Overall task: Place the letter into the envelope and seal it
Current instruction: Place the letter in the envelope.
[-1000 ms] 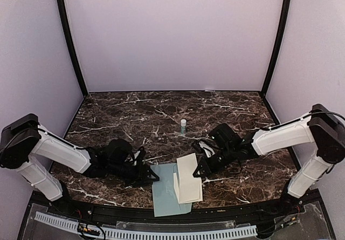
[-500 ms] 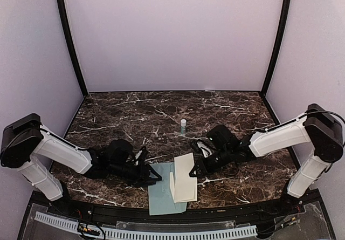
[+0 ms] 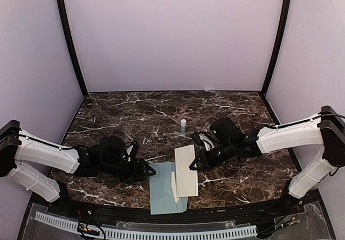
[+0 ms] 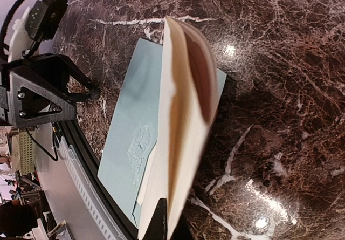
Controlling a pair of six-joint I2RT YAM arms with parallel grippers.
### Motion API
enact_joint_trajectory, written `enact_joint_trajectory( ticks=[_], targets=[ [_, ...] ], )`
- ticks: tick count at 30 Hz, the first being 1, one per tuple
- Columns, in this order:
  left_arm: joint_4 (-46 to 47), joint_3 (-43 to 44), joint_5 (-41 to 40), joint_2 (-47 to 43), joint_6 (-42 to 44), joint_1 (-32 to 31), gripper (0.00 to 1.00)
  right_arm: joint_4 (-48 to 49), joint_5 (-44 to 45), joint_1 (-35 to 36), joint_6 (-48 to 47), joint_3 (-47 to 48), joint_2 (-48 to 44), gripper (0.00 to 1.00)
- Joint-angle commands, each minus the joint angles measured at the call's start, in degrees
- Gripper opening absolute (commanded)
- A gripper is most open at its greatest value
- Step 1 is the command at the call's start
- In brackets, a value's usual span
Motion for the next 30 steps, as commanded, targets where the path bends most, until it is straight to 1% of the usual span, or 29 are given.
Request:
enact_joint_trajectory(
  ticks=[1,6,10,15,21,26,30],
  targets=[
    [-1.09,-2.10,0.25,0.15,-0.32,-0.22,0.58,-0.89,-0.04,0.35,0.31,1.74,-2.66,0.00],
    [0.64,-2.21,1.11,1.41,-0.61,-0.17,0.58,-3.02,-1.68,0.52,1.57,3.80,-5.87,0.00],
    [0.33,-2.32,0.90,0.69,-0.49,-0.17,0.58,-3.40,-2.92,0.73,4.00,3.27,-9.93,0.00],
    [0.32,-2.79,1.72,0.02,-0.51,-0.17,0.58,-4.24,-0.16,3.71,6.66,1.85,-12.58,0.00],
    [0.32,-2.61,3.43,0.02,-0.03,-0.25,0.57,-2.04,4.27,7.85,9.54,0.31,-9.40,0.00],
    [0.00,-3.11,3.95,-0.40,0.24,-0.43,0.57,0.15,6.09,8.53,10.32,-0.54,-6.51,0.00],
    [-0.04,-3.51,4.21,-0.73,0.08,-0.47,0.57,-1.02,8.04,8.47,9.16,0.44,-5.10,0.00]
  ],
)
